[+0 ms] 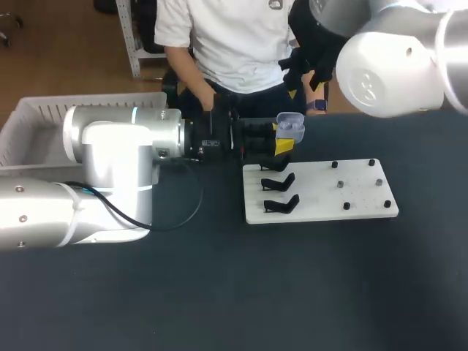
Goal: Pick up each earbud case from the left stands, insert the matching earbuds, close the lid, and place the case in the box.
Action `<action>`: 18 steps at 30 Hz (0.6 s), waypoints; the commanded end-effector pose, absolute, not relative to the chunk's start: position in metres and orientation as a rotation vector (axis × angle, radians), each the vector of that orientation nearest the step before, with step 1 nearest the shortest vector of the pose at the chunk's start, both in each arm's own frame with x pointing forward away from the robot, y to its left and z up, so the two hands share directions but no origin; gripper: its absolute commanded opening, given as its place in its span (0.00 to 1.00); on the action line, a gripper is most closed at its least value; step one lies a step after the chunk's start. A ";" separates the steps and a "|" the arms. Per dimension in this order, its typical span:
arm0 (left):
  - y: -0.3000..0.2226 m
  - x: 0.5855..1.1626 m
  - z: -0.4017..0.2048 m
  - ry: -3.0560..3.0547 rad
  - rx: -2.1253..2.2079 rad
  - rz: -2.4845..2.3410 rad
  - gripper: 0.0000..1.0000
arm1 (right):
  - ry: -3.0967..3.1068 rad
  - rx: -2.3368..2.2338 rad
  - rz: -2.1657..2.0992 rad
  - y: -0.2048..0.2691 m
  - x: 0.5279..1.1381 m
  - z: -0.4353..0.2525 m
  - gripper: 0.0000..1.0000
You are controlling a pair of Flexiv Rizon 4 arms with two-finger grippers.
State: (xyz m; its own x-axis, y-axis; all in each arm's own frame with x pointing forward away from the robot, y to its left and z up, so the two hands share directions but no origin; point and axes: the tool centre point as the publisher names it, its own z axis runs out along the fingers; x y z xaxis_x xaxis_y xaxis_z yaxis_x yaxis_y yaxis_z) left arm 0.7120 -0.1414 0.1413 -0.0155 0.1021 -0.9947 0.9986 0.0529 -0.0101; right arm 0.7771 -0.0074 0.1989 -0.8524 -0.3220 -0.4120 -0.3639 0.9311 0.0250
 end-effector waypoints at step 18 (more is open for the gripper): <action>-0.141 0.711 0.141 1.316 1.234 -1.126 0.00 | 2.735 -0.485 0.157 -0.014 0.748 0.175 0.49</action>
State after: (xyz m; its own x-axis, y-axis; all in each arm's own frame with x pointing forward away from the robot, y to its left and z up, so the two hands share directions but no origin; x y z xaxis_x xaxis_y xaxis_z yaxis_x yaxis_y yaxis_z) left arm 0.7120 -0.1414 0.1413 -0.0155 0.1021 -0.9947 0.9986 0.0529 -0.0101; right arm 0.7604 -0.0103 0.1738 -0.8829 -0.3158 -0.3476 -0.3529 0.9345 0.0475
